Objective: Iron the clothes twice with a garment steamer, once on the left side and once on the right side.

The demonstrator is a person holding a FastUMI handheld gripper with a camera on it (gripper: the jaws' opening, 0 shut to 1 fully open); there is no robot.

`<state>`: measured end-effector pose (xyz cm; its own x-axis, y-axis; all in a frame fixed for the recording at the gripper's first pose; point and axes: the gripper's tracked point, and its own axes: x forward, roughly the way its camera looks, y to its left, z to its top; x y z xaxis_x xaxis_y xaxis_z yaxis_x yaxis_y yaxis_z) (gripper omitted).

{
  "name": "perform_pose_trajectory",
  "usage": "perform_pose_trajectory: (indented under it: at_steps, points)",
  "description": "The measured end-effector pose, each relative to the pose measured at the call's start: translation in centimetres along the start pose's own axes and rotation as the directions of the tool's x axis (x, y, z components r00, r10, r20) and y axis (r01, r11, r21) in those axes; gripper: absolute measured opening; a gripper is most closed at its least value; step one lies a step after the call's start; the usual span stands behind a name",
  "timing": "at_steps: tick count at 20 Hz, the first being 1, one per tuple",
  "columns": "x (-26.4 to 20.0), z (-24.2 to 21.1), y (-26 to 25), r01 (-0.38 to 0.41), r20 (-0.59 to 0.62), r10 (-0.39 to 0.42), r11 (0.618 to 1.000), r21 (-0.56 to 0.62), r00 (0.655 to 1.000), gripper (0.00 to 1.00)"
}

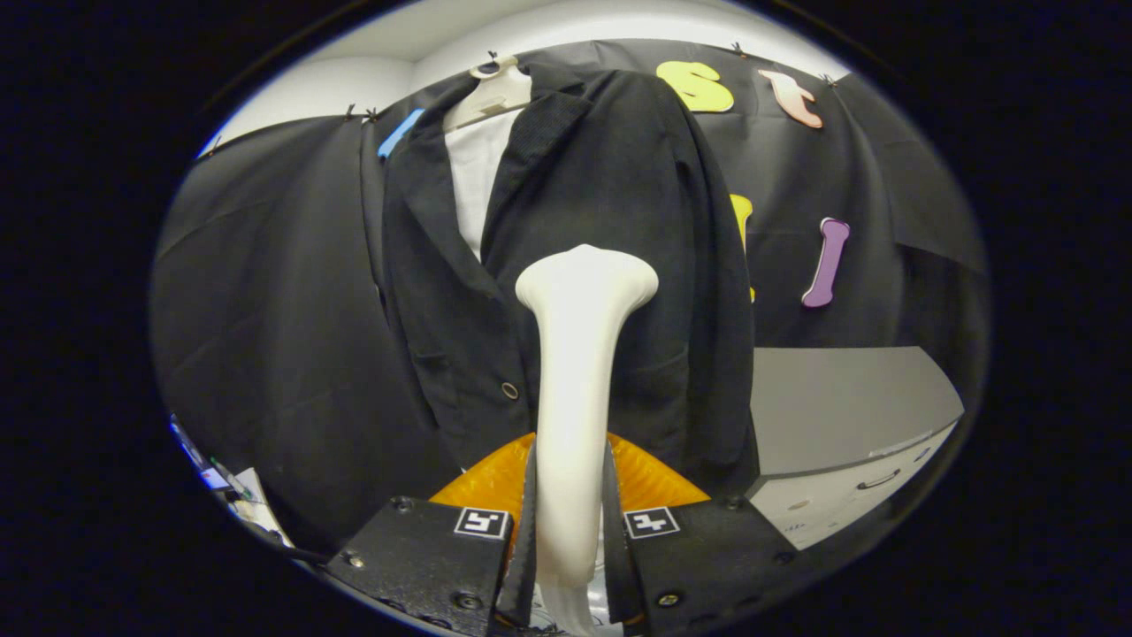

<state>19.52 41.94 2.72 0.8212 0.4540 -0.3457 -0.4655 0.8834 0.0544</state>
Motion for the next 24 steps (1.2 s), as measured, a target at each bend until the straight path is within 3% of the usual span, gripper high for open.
perform_pose_trajectory:
  at_steps: [24]
  points:
    - [3.4,-11.9,-1.2,0.045,-0.195,-0.043,0.999,0.007,0.980,0.34]
